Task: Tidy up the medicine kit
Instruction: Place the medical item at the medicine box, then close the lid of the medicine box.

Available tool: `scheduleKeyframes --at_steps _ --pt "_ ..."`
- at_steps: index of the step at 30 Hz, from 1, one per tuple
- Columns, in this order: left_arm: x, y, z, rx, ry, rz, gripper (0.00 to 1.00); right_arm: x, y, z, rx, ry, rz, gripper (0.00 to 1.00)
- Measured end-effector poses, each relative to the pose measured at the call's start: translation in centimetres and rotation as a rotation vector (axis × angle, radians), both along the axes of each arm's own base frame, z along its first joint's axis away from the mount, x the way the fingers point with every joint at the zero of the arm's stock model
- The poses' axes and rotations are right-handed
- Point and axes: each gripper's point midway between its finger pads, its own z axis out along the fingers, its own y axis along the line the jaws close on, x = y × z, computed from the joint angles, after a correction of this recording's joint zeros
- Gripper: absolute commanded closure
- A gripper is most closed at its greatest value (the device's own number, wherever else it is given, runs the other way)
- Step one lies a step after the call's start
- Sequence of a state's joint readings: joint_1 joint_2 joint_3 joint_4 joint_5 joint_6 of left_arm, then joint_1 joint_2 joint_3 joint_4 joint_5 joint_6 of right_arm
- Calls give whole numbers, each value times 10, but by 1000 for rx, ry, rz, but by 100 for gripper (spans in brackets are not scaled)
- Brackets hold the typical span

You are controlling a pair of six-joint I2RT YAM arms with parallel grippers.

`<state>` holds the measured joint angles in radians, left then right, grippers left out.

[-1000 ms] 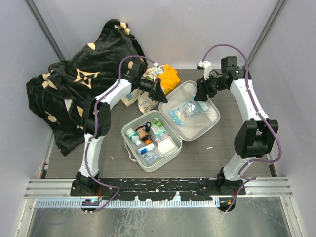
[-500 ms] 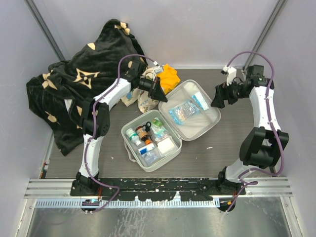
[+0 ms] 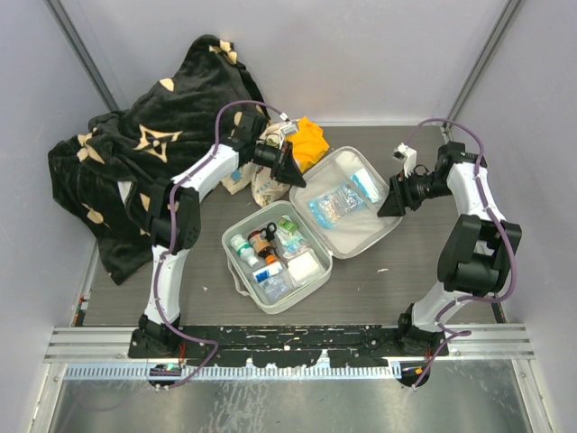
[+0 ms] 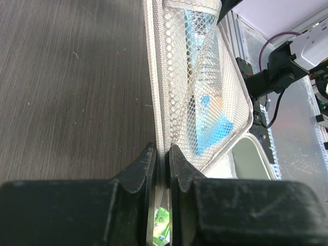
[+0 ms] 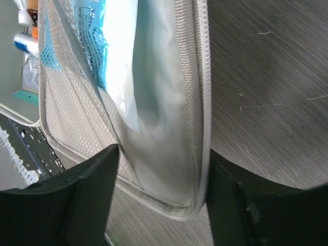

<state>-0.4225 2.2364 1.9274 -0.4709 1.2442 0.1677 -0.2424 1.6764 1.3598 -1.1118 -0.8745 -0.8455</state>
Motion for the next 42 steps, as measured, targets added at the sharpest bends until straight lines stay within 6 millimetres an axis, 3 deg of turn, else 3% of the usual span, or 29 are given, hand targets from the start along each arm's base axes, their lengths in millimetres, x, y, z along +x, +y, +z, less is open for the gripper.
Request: scheduleKeyframes --at_steps 8,12,18,22,30,33,36,42 --pt "4 0 -3 12 -3 23 99 6 -8 13 62 7 6 76" --pt "12 0 -5 31 -11 65 89 11 -7 30 88 -10 10 82" --pt "27 1 -5 69 -17 153 65 26 -10 46 83 -38 5 91" --pt "53 17 -5 100 0 276 48 38 -19 56 43 -58 -19 92" --pt "95 71 -4 194 -29 496 33 68 -36 91 -44 -161 -62 93" --pt "90 89 0 260 -81 549 28 77 -41 102 -73 -198 -75 92" --pt "70 102 3 314 -119 571 25 80 -43 108 -94 -219 -81 88" --pt "41 124 -5 408 -166 596 22 84 -32 108 -127 -239 -55 70"
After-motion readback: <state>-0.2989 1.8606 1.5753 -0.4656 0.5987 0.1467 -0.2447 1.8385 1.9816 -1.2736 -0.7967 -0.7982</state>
